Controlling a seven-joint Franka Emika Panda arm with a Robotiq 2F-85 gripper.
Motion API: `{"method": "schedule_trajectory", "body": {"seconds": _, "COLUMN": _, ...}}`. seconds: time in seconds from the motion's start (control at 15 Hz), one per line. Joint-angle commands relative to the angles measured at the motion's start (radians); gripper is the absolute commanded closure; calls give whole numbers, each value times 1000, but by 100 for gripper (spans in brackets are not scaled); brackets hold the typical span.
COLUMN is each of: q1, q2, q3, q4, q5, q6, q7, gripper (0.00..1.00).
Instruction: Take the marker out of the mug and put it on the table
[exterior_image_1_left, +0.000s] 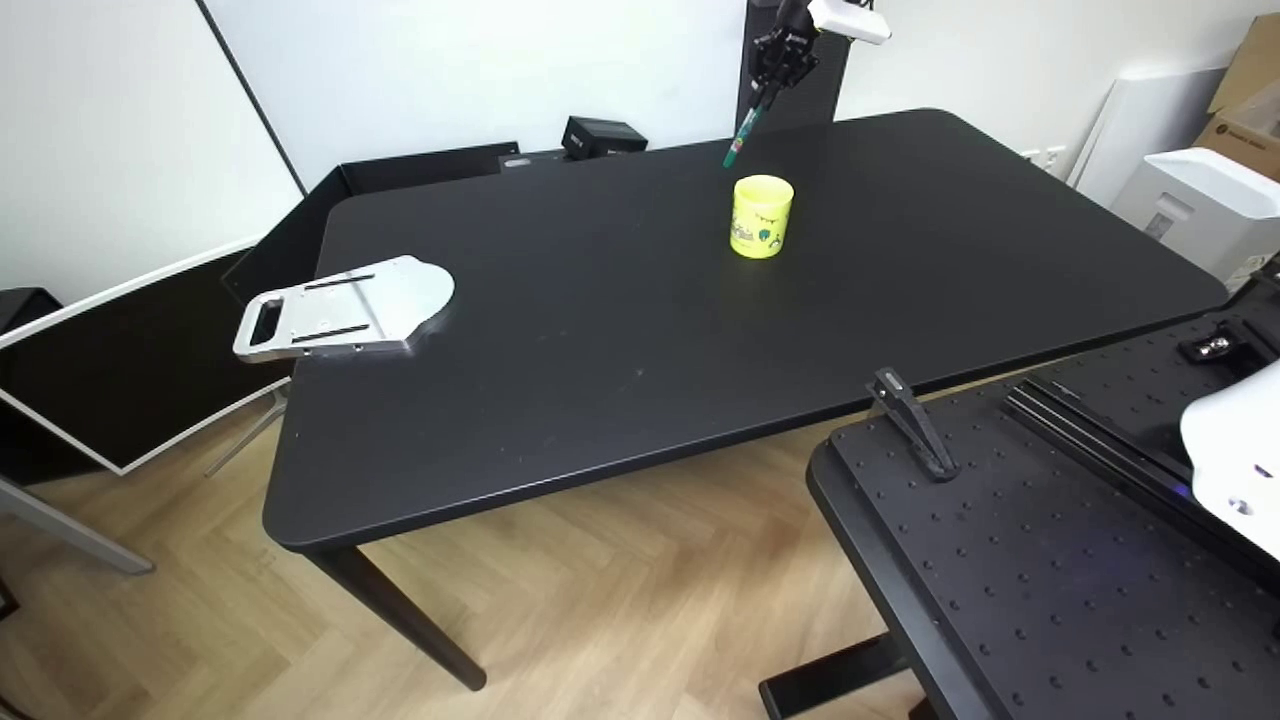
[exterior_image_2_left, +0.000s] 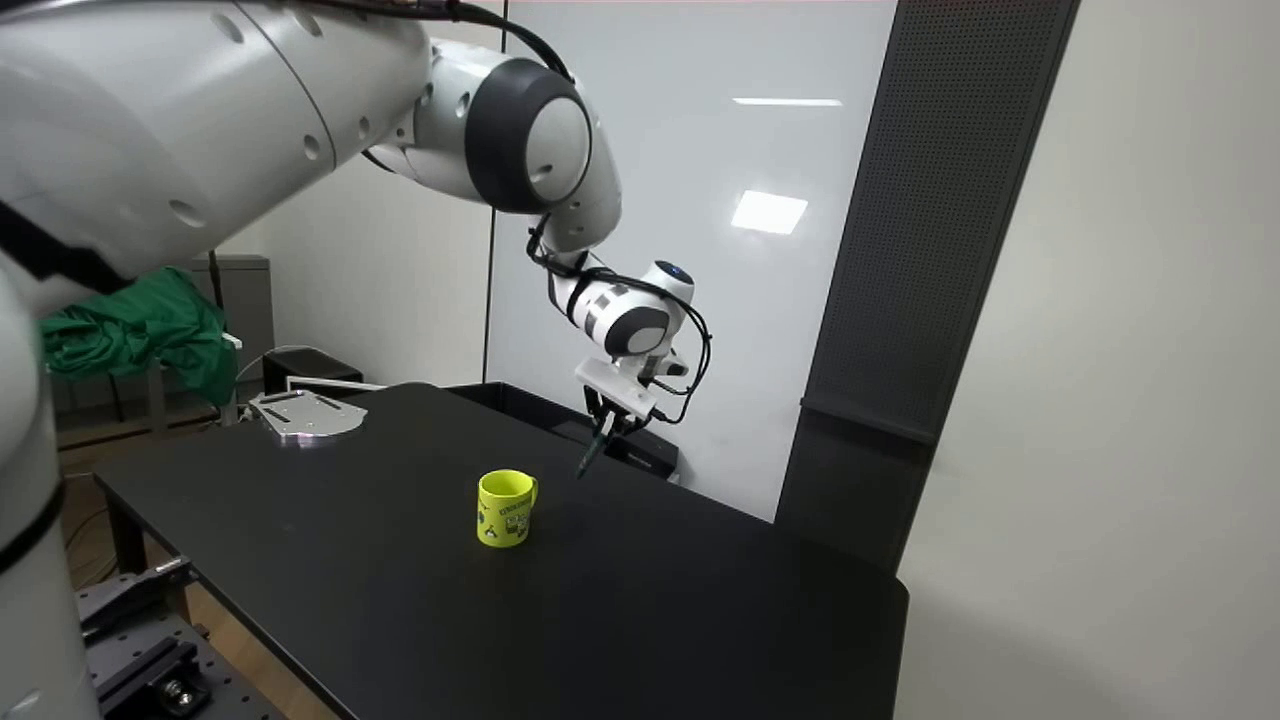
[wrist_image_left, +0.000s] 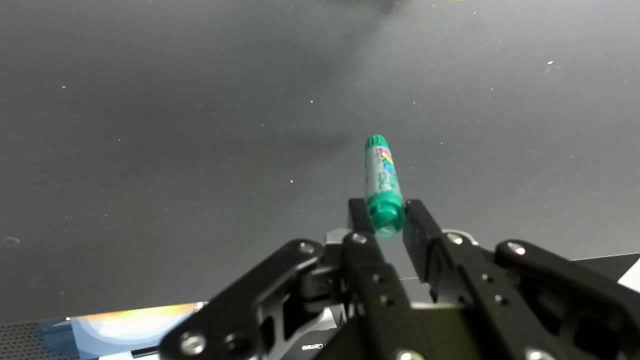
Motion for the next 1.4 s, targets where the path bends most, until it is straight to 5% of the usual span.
{"method": "schedule_trajectory", "body": {"seconds": 0.0, "q1": -1, "q2": 97, "q3": 6, "q4": 106, "q5": -8, "q6": -3, "q7": 70, "gripper": 94}}
{"method": "schedule_trajectory", "body": {"seconds": 0.33, "q1": 6, "q2": 155, "q3": 7, "q4": 166, "q5": -12, "q6": -2, "q7": 108, "gripper": 94}}
{"method": "schedule_trajectory", "body": {"seconds": 0.47, "q1": 11, "q2": 158, "q3": 2, "q4": 179, "q5": -19, "q6": -21, "q7": 124, "gripper": 52}}
{"method": "schedule_trajectory", "body": {"seconds": 0.93, "q1": 48, "q2": 103, "q3": -40, "q4": 176, "q5": -84, "q6": -62, "q7": 185, "gripper": 5}}
{"method": "schedule_trajectory", "body": {"seconds": 1.33, "q1": 105, "q2": 31, "q3": -120, "q4": 180, "q5": -203, "q6": -178, "q7": 240, "gripper": 0}}
